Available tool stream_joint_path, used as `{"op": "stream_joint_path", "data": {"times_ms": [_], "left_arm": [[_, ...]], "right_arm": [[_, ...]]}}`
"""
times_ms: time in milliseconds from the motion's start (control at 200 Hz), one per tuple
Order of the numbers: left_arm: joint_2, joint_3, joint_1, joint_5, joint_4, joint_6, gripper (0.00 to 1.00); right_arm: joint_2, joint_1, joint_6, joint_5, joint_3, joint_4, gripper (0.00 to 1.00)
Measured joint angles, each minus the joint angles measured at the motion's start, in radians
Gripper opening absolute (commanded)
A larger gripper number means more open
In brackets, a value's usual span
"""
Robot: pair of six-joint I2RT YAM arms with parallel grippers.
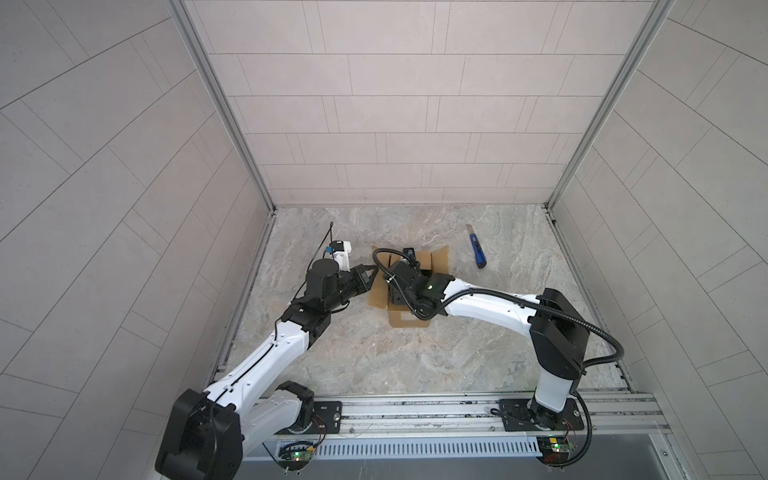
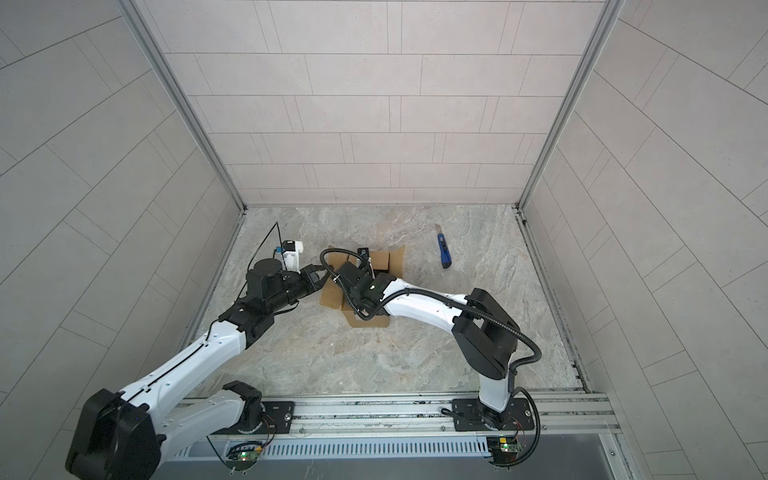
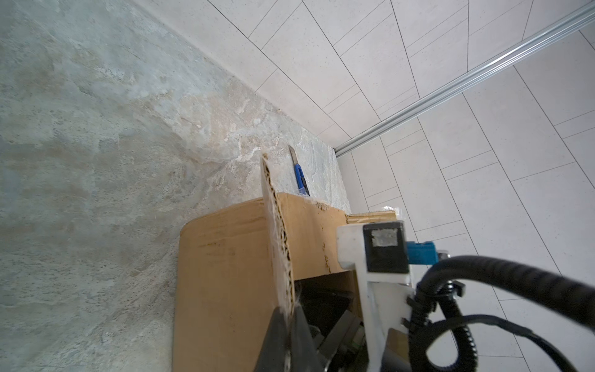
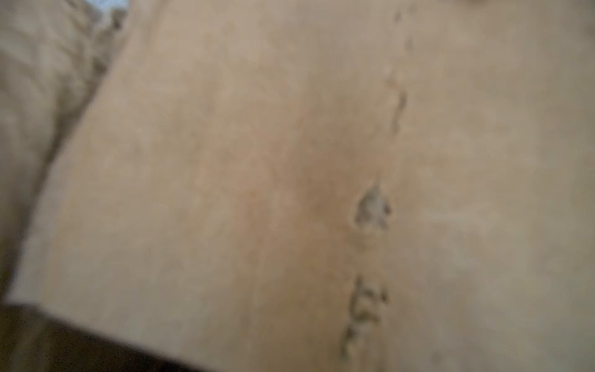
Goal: Unpack the express box
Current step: 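Reach into the box with the right gripper and grasp the plastic bag, then lift the plastic food bag out of the box with the right gripper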
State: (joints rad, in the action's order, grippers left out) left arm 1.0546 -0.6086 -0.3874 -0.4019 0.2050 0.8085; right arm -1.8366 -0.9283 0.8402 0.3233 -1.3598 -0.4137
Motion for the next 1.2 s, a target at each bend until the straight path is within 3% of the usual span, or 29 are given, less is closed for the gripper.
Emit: {"op": "stream_joint_path", "data": {"times_ms": [75,165,240,446,746,1196], "left_arm": [[0.000,0.000,0.000,0.002,0.000,0.000,0.00],[0.000,0.000,0.001,0.004,-0.002,-0.001,0.00],[-0.005,0.000,0.001,0.013,-0.011,-0.002,0.00],[-0.022,-0.007,0.002,0.050,-0.069,-0.013,0.00],[-0.040,-0.130,0.001,0.161,-0.261,-0.036,0.00],[-0.016,-0.186,-0.002,0.222,-0.398,-0.047,0.00]], "right_arm": [[-0.020,0.000,0.020,0.019,-0.007,0.013,0.54],[-0.045,-0.001,0.031,0.031,-0.031,0.020,0.11],[-0.061,-0.002,0.029,0.032,-0.050,0.013,0.00],[-0.048,-0.005,-0.024,0.008,-0.060,0.006,0.00],[0.064,-0.034,-0.153,-0.057,-0.116,-0.025,0.00],[0.267,-0.077,-0.194,-0.127,-0.167,0.024,0.00]]}}
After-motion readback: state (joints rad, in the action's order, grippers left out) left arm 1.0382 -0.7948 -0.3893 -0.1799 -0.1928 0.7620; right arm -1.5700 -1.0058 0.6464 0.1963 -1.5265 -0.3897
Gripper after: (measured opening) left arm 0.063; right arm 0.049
